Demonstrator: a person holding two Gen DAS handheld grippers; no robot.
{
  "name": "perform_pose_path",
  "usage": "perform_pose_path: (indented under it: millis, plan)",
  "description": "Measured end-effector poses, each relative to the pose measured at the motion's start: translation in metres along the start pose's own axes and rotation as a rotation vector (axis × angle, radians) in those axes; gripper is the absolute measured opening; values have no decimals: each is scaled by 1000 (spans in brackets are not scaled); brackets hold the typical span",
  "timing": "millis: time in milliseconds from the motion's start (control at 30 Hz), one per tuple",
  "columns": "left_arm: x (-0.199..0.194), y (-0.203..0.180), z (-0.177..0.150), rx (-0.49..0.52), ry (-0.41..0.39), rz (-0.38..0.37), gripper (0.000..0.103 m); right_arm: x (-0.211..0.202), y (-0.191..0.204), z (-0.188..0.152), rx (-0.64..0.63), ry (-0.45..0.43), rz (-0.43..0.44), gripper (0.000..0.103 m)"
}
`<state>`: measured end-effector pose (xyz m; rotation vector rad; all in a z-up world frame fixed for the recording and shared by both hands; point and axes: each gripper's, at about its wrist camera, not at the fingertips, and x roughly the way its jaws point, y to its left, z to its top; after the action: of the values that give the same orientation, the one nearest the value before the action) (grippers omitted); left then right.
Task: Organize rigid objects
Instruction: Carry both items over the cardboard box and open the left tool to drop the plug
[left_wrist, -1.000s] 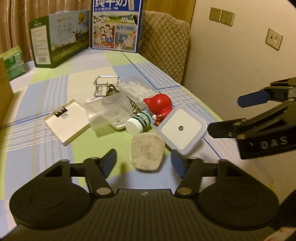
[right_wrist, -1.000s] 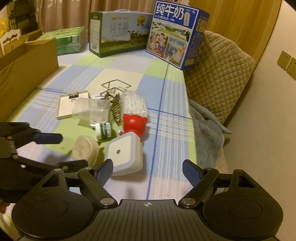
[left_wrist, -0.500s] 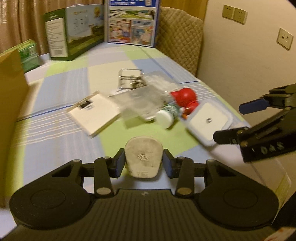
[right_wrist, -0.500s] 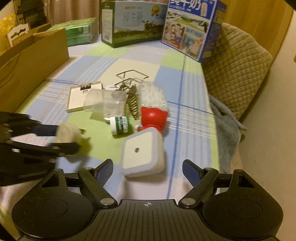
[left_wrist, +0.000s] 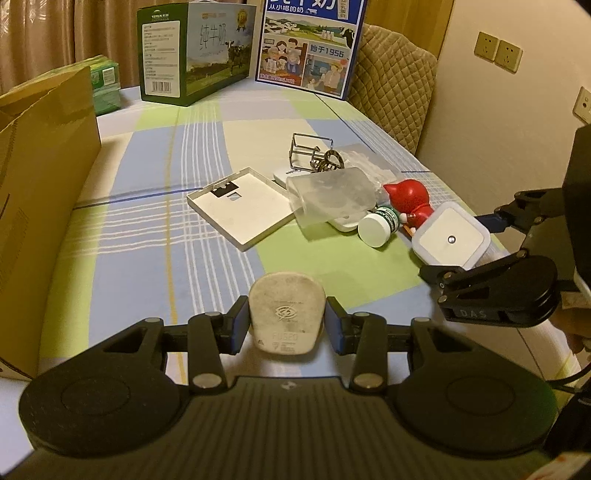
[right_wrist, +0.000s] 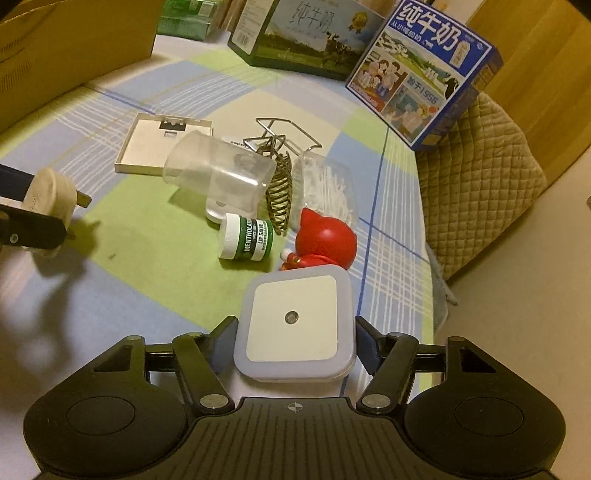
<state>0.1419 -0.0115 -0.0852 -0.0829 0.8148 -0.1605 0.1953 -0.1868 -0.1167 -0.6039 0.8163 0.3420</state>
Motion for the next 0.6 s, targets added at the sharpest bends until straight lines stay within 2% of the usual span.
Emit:
perform_pose_path:
  millis: [233,433,600]
  plan:
    - [-13,3,1,-8,-6,0,38,-28,-2,2,112,-53,19,62]
    - [-50,10,15,2,-55,6,38,-73,-5,18,261,-123,130,62]
    - [-94,33,37,7,-111,36,38,-117,7,57,303,-228,258,62]
